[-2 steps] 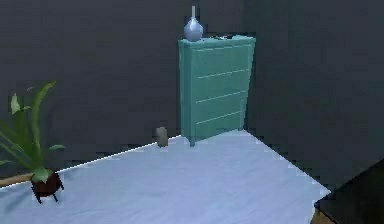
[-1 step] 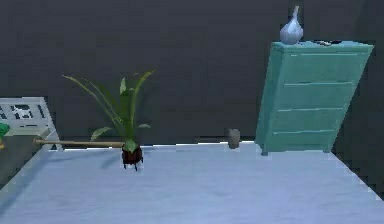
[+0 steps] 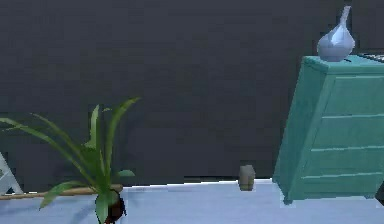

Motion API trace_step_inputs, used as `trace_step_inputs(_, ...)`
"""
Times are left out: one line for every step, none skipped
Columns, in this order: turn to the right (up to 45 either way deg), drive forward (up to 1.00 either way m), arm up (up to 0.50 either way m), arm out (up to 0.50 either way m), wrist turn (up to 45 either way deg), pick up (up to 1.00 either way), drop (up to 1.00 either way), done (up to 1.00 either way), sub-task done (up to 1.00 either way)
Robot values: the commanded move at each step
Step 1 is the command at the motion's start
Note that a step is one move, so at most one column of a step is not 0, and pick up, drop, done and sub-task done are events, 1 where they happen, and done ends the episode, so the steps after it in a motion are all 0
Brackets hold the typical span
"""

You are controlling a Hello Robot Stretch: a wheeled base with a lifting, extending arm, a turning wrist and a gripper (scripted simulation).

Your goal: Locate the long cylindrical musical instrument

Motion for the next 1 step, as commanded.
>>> trace_step_inputs(-45.0, 0.00, 0.00, 0.00, 0.0, 0.00, 0.00, 0.00, 0.00)
